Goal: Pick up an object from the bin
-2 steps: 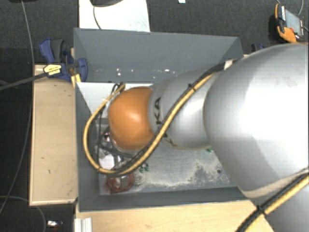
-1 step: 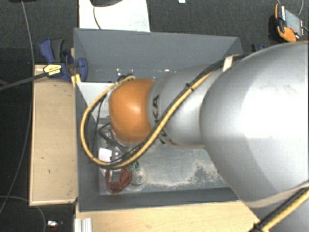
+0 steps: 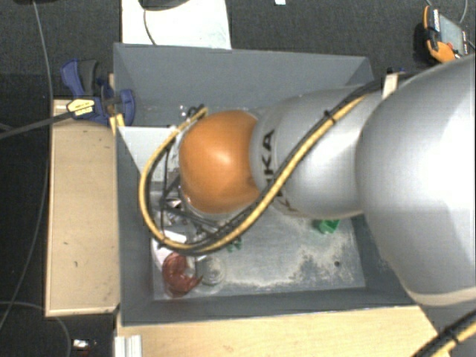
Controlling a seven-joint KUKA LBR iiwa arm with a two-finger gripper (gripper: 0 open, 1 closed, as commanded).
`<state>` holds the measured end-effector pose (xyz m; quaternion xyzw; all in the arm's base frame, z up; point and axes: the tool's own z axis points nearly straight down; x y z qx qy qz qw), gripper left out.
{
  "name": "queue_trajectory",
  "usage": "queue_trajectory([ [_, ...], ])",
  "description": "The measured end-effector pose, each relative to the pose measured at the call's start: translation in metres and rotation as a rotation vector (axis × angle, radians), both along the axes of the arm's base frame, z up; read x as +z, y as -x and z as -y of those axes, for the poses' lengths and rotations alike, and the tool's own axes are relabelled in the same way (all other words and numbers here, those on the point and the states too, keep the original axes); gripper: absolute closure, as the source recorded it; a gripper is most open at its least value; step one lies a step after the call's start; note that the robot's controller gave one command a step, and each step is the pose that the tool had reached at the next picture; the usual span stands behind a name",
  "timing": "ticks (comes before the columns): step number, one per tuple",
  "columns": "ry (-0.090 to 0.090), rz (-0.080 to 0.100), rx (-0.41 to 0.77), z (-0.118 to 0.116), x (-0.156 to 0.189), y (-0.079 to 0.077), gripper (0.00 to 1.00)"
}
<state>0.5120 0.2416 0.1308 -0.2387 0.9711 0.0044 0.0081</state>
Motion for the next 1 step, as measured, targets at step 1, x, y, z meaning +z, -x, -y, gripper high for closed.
queue_trajectory([
  [1,-0.001,0.005,-0.138,-0.0047,-0.0553,-0.0065,1.0],
])
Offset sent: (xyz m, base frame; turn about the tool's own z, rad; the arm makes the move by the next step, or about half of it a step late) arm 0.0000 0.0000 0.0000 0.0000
